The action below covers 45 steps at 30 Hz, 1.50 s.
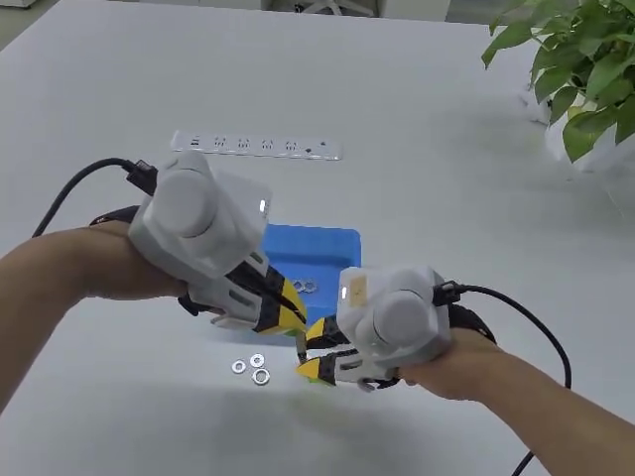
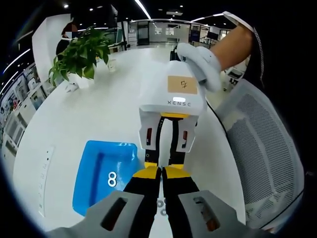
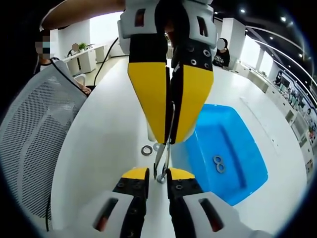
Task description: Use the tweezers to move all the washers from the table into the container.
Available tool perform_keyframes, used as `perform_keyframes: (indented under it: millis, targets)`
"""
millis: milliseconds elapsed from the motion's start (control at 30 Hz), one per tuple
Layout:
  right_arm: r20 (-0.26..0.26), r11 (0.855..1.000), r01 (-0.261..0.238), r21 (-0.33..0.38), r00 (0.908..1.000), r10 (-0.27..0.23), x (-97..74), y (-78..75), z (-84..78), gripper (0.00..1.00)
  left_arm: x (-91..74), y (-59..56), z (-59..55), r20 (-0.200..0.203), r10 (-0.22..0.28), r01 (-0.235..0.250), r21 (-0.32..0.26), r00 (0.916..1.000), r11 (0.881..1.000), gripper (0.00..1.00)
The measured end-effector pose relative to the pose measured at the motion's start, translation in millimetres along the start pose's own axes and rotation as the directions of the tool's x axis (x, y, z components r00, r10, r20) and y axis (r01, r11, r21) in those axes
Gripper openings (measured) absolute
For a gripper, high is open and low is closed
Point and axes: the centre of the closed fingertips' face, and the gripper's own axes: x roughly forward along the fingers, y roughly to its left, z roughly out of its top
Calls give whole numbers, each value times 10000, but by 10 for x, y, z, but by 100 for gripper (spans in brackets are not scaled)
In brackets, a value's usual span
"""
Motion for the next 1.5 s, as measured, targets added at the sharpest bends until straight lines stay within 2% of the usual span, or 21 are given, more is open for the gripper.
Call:
perform_keyframes:
  millis: [200,767,1500]
  targets:
    - [-10,9997,71,246,10000,-71,-1,-49,-4,11,8,21,8,34,27,-27,-16,10000,10000,6]
    - [70,9985,69,547,9999,-73,-15,-42,6,10,1,16,27,87,5,-5,-28,10000,10000,6]
    - [144,9995,249,174,9996,-252,-211,-18,242,10,-242,-46,205,236,289,-295,219,9993,9993,6]
